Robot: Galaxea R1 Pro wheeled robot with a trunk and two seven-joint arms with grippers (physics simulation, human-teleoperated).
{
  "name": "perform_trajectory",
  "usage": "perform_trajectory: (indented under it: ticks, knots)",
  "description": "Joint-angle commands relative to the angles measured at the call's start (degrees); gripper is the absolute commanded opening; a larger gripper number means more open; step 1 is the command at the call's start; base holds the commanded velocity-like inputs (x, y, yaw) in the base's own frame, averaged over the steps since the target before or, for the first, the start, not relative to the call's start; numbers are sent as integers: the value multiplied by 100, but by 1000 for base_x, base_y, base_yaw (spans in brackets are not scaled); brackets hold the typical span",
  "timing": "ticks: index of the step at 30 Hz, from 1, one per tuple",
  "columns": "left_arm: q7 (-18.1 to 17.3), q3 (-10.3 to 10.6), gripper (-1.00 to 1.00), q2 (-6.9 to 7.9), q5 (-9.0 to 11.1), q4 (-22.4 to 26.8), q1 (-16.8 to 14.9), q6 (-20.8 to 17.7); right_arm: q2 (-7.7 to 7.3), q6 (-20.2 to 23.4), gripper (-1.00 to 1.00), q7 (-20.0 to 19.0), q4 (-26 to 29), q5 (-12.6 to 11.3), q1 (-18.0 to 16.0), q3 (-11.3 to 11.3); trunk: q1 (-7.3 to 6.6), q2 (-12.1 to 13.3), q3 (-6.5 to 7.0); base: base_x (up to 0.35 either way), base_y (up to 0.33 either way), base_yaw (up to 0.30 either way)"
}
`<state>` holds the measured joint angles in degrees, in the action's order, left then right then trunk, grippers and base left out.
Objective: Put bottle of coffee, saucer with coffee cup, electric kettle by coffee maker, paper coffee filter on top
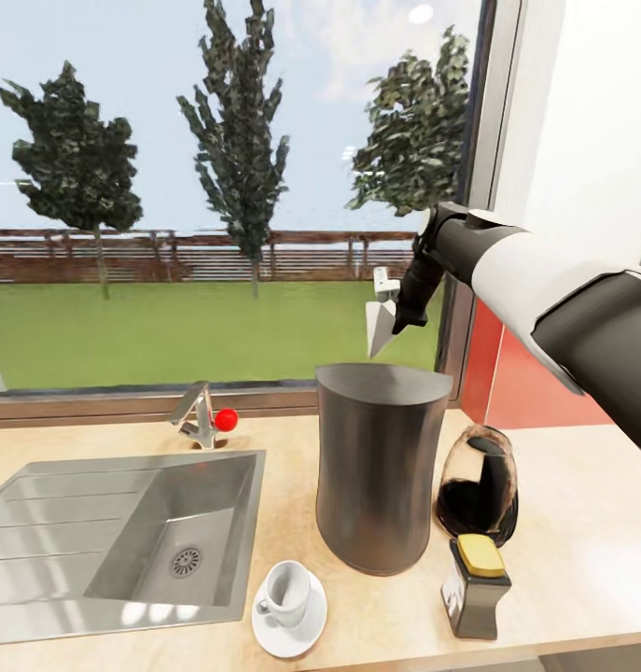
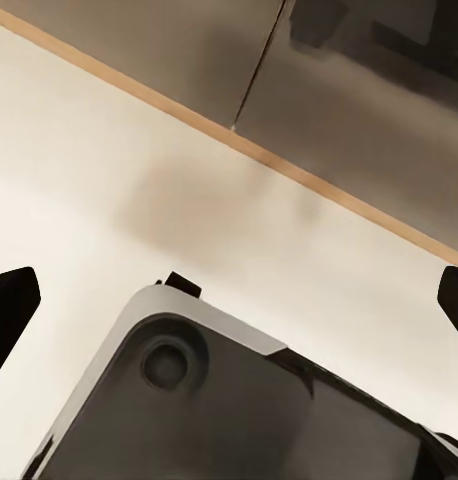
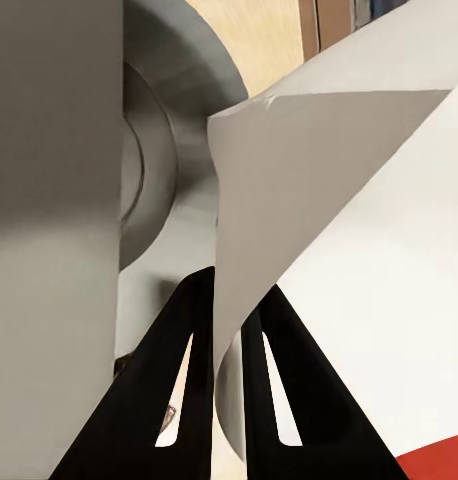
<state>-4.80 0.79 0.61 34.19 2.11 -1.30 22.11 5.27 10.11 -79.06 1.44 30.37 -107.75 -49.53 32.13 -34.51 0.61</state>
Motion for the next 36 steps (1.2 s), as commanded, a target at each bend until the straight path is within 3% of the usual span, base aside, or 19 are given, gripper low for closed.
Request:
perform_trajectory:
  ticks: [1,13,36]
  knots:
    - [-48,9,100,1,61,-9,-2,13,0,54,-100,-21,3,48,0,49,24,-44,-20,0,0,0]
    - [-48,8,100,1,61,-9,-2,13,18,-105,-100,-22,-151,59,2,40,288,-526,-236,0,0,0]
    - [-48,6,100,1,61,-9,-2,22,106,-115,-100,-22,-160,223,26,46,375,-686,-307,0,0,0]
